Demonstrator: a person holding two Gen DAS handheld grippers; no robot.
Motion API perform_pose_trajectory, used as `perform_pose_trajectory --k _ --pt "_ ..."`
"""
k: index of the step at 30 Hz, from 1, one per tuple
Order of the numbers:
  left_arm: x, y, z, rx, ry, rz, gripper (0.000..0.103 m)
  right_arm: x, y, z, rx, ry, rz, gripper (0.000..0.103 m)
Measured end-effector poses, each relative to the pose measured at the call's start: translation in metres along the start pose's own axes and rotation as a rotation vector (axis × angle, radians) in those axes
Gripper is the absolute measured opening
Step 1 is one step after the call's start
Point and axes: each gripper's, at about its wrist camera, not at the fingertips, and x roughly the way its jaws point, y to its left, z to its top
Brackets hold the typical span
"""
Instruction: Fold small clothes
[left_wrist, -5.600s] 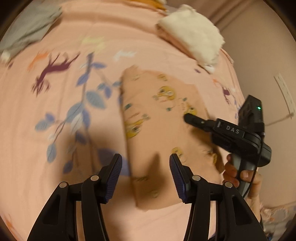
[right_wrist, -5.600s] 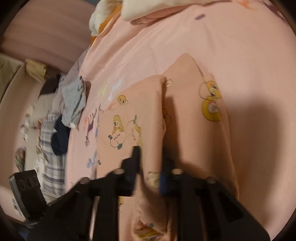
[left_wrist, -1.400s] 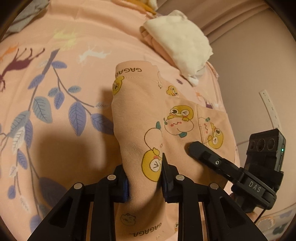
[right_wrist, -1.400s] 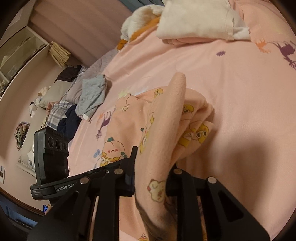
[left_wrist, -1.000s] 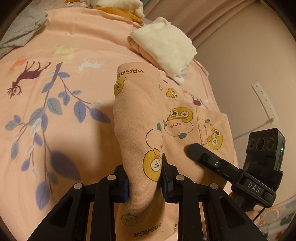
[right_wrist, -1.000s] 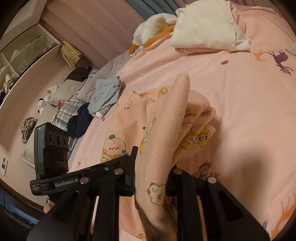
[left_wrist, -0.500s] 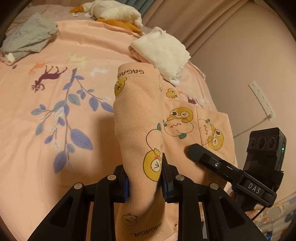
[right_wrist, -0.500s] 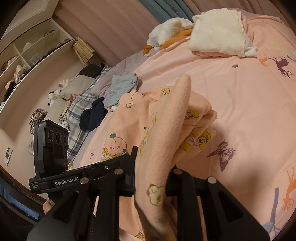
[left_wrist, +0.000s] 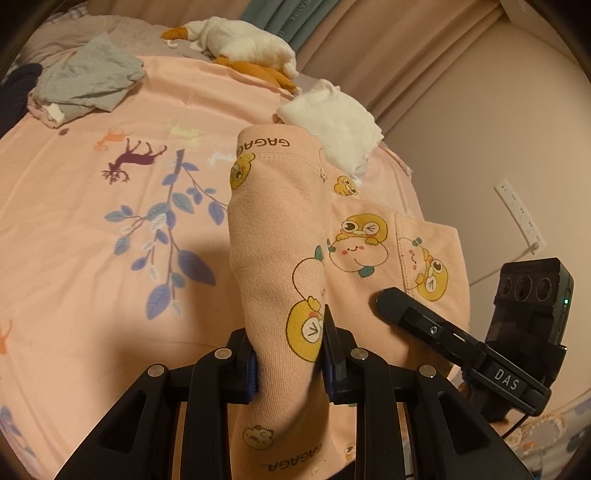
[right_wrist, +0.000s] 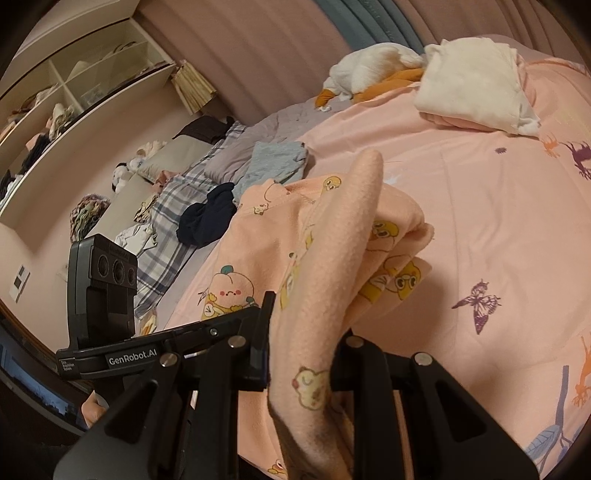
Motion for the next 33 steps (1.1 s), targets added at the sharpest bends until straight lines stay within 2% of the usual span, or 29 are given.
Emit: perform_pose_trajectory --k 16,33 --pt "-0.031 0.024 0.005 -0.014 -0.085 0.048 0.024 0.024 0.035 0.014 -0.102 0.027 0.023 0.02" --pt "-0.033 0.041 0.02 -0.023 -0.115 0.094 0.024 0.055 0.044 0.029 -0.137 0.049 0.036 0.02"
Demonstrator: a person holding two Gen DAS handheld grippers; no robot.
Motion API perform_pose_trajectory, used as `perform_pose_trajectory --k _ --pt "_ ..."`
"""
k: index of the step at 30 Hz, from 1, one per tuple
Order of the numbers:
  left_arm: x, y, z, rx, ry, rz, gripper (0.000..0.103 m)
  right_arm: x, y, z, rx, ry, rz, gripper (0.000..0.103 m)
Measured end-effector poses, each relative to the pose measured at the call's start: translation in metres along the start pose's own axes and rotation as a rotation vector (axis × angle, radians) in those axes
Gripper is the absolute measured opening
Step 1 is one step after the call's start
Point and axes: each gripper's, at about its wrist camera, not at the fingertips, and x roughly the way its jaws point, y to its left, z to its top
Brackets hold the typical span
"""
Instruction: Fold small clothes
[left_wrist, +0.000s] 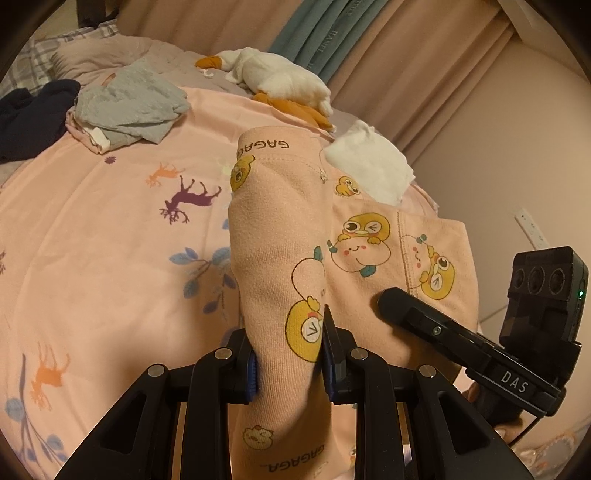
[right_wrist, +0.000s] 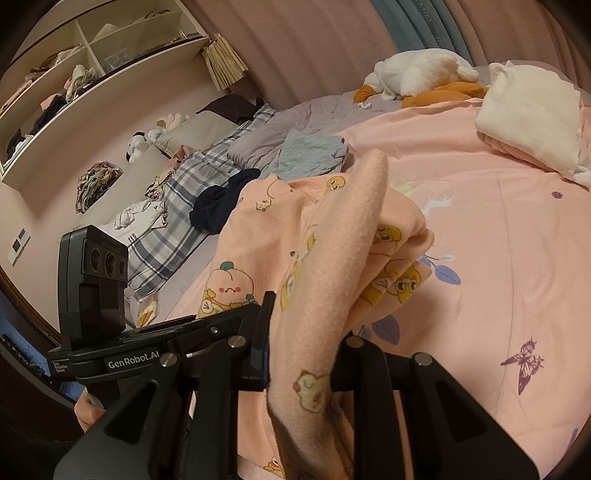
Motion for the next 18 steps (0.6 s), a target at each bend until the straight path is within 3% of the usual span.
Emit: perform_pose_trajectory --k 18 --pt "0.032 0.021 0.023 -0.011 0.025 0.035 0.024 0.043 -0.011 0.016 0.016 0.029 -0.012 0.02"
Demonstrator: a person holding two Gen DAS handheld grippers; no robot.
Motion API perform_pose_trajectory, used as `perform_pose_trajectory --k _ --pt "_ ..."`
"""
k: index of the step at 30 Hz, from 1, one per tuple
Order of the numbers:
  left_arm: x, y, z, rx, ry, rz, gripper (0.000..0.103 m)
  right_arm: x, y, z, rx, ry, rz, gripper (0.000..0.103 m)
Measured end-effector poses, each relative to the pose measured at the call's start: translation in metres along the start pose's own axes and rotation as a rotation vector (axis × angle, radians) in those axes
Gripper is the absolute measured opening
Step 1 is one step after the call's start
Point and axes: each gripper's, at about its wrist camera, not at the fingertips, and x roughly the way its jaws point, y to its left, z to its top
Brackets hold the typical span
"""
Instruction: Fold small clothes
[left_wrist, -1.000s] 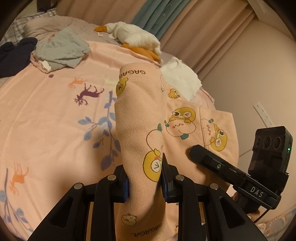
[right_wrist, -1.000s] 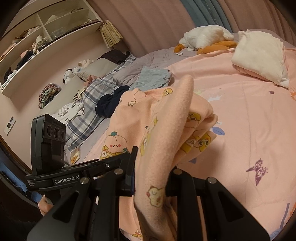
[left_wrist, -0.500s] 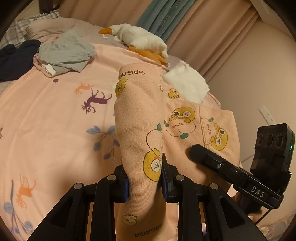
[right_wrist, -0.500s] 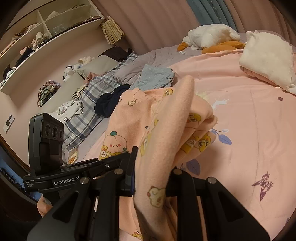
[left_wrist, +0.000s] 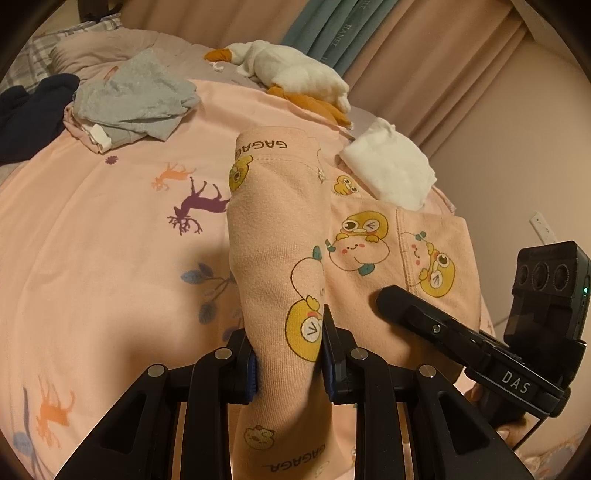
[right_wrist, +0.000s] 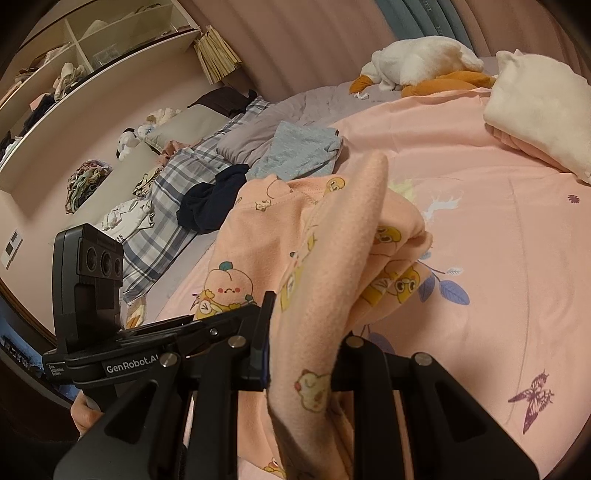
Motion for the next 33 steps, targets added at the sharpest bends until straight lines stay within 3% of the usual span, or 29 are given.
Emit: perform_pose_trajectory --k 33 --pt "0.072 0.022 0.022 -0.012 0.083 0.073 0.024 0.073 -0.046 0.016 0.063 0.081 -0.037 0.02"
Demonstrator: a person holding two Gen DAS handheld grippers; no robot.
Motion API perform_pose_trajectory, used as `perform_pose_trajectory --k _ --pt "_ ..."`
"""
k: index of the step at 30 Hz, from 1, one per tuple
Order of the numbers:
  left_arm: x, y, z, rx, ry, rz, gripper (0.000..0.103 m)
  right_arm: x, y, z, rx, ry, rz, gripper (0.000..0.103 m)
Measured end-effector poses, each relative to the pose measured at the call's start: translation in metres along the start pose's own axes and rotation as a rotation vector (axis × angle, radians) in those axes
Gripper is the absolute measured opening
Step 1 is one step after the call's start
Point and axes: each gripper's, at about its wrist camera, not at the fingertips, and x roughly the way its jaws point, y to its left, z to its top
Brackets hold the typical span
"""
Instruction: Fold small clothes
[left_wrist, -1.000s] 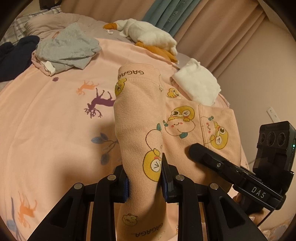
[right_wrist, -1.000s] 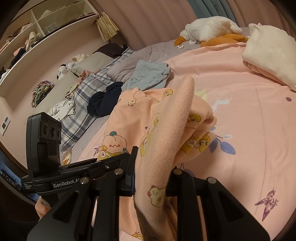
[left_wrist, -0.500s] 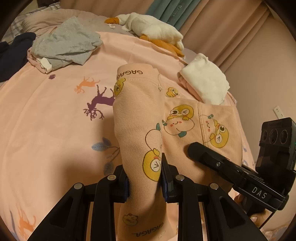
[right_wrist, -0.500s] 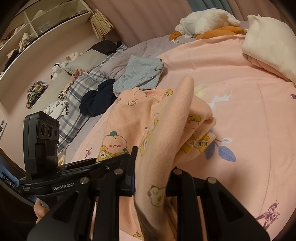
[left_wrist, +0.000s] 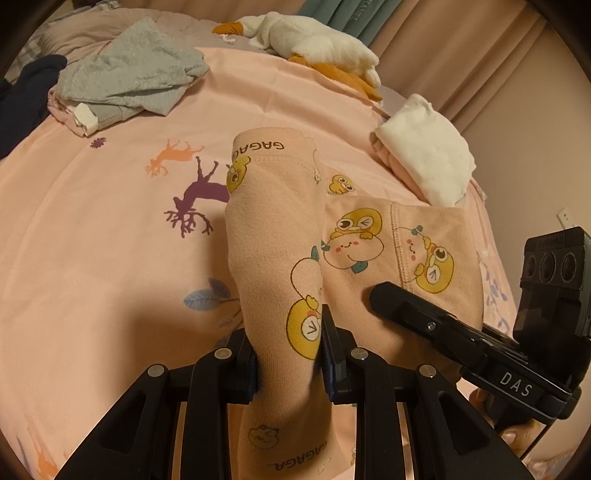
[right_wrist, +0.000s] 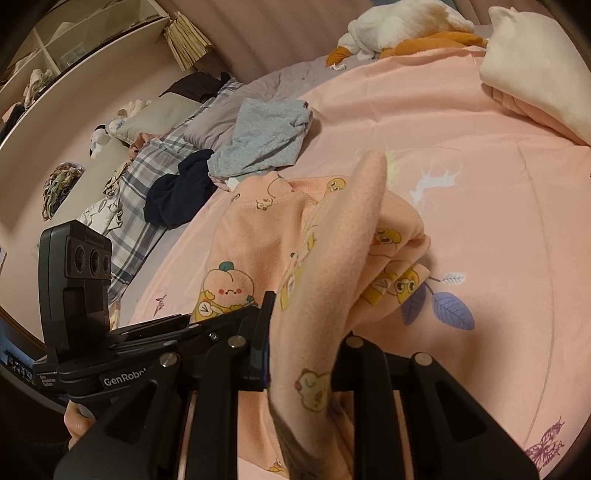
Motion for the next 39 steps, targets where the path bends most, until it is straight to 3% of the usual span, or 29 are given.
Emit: perform_pose_trajectory --k 39 --pt "0.024 0.001 0.001 -0.023 0.057 0.05 0.024 0.032 -0.022 0.0 0.027 0.063 -0.037 0.021"
